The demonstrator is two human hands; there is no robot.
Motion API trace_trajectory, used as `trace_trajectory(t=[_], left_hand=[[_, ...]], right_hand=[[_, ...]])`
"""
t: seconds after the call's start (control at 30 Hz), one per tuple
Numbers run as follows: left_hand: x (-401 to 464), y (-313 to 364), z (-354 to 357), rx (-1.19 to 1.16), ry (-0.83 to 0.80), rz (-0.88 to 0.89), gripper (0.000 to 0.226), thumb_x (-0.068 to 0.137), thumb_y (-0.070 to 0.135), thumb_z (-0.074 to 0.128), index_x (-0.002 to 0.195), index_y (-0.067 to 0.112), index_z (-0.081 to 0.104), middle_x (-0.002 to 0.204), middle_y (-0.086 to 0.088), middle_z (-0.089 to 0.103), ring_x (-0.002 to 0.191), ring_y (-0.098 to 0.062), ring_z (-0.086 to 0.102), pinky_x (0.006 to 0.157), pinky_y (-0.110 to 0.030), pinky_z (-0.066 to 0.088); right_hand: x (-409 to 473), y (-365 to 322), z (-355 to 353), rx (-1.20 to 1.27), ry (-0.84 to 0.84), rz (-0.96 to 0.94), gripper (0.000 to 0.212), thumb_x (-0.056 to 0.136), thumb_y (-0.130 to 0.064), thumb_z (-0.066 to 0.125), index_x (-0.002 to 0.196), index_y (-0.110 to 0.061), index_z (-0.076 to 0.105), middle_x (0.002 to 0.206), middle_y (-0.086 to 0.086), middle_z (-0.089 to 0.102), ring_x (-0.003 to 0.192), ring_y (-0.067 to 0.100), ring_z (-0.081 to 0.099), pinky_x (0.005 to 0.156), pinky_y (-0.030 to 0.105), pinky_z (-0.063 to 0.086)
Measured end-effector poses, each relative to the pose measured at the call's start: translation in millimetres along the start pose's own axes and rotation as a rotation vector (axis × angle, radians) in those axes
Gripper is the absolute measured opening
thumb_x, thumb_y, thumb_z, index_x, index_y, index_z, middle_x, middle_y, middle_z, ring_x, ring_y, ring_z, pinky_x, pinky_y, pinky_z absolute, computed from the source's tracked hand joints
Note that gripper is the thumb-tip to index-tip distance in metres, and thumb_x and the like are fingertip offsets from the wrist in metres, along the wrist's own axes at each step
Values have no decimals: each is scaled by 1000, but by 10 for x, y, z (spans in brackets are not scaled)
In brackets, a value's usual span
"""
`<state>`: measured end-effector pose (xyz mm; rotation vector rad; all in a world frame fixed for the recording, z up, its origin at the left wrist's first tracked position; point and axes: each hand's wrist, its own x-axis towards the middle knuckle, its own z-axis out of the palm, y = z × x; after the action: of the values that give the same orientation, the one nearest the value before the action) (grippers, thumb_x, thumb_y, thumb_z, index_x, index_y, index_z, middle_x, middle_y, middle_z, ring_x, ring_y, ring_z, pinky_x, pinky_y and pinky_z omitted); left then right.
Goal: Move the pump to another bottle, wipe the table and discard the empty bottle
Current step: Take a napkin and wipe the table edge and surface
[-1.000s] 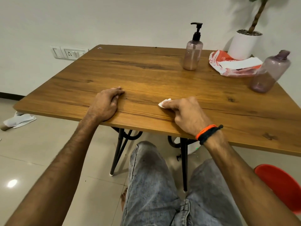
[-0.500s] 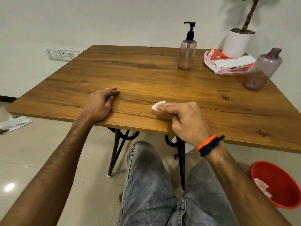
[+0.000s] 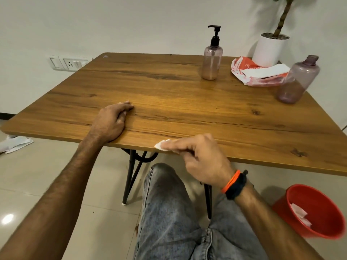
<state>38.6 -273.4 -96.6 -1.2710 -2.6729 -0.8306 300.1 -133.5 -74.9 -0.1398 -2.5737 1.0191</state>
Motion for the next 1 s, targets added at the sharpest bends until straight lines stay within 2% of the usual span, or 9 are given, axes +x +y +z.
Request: trace_trajectory(t=[0.13, 0.23, 0.33, 0.47, 0.57, 0.63, 0.73, 0.87, 1.0], left_hand=[[2, 1, 11, 1, 5, 1, 37, 99, 15, 44, 132, 22, 59, 147, 3, 50, 137, -19, 43, 112, -31, 27], [1, 7, 14, 0, 2, 1, 37, 99, 15, 44, 133, 22, 59, 147, 3, 50, 137, -19, 43, 111, -30, 27], [9, 16, 9, 1, 4, -1, 38, 99, 15, 44, 133, 21, 59, 147, 3, 50, 137, -19, 44, 112, -31, 28], [5, 30, 4, 1, 5, -4, 38, 98, 14, 45, 133, 22, 59, 146, 3, 50, 136, -19, 45, 114, -36, 32], [2, 37, 4, -1, 18, -4, 37, 98, 13, 45, 131, 20, 60, 145, 2, 52, 135, -19, 47, 114, -37, 33], [0, 43, 6, -4, 16, -7, 37, 98, 13, 45, 131, 20, 60, 145, 2, 52, 135, -19, 46, 115, -36, 33], [-8, 44, -15, -4, 20, -16, 37, 98, 14, 45, 132, 20, 60, 145, 3, 51, 136, -18, 45, 115, -34, 31], [-9, 59, -18, -12, 21, -8, 37, 98, 13, 45, 132, 18, 60, 145, 1, 52, 135, -18, 45, 114, -33, 31], [-8, 34, -8, -6, 25, -20, 37, 98, 15, 45, 133, 20, 59, 146, 3, 50, 136, -16, 43, 113, -30, 27]], right_hand=[[317, 202, -179, -68, 235, 159, 51, 85, 9, 53, 114, -29, 71, 118, -18, 67, 109, -15, 56, 101, 6, 37], [501, 303, -179, -331, 131, 279, 54, 86, 4, 52, 126, -29, 65, 130, -2, 65, 122, 17, 58, 109, 21, 39], [512, 159, -4, -530, -18, 237, 51, 87, -2, 54, 131, -29, 59, 134, 2, 60, 119, 29, 57, 104, 38, 46], [263, -216, 337, -531, -156, -73, 47, 87, 2, 52, 128, -19, 59, 127, 5, 63, 109, 28, 62, 93, 42, 53], [249, -304, 366, -210, -278, -213, 52, 83, 8, 56, 126, -18, 64, 129, 1, 66, 120, 19, 60, 102, 36, 49], [377, -241, 267, -18, -158, -163, 54, 82, 12, 52, 123, -19, 67, 127, -4, 66, 124, 8, 57, 108, 26, 44], [733, 17, 82, -96, 86, 57, 56, 82, 11, 51, 122, -23, 67, 127, -5, 66, 124, 8, 56, 110, 25, 40], [1095, 325, -51, -391, 8, 279, 48, 91, 0, 52, 132, -24, 60, 133, 9, 61, 125, 24, 55, 110, 35, 42], [999, 173, 174, -432, -122, 176, 51, 90, -5, 56, 134, -30, 56, 138, 4, 56, 128, 23, 51, 110, 38, 41]])
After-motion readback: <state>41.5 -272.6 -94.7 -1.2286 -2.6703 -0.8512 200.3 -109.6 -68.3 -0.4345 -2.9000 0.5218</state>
